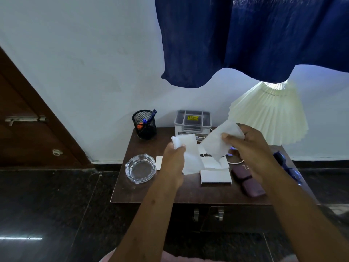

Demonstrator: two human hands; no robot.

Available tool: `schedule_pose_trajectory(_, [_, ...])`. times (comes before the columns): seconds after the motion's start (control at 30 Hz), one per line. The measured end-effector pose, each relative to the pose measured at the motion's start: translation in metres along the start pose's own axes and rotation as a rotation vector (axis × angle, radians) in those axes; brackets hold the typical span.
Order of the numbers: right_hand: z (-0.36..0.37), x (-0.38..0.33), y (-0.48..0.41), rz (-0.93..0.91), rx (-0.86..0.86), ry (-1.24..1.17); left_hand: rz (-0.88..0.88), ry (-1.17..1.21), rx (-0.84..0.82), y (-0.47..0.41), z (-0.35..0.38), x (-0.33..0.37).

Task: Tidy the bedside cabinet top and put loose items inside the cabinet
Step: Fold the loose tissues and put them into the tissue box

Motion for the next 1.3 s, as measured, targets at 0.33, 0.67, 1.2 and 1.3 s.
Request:
schedule_pose_trajectory(0.33, [0.021,-0.021,0.009,-0.187,-0.021,0.006,-0.236,0.212,-0.101,0.011,0.005,-0.010])
schedule_pose_trajectory(0.67, [0.033,-0.003,0.008,0.119,-0.004,-0.581,-0.278,0.483,-0.184,0.014,0.014,-0.006])
schedule_pose_trajectory(1.2, [0.055,-0.009,0.012,0.056,-0.076,-0.565,-0.196,0.634,-0.247,0.017,0.025,-0.011])
schedule_pose_trajectory(1.3, [0.060,0.004,0.014,0.147,-0.062,-0.419,-0.160,0.622,-0.220,0.015,0.022,-0.010])
Point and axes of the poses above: each hand's wrist, its own y-axis away from the middle knuckle, its own z-axis out of the palm, x = y × z, the point moved 5 cm from there along -y, towards the middle knuckle, and after that the axes turned 6 degrees about y, right-handed, at the moved point
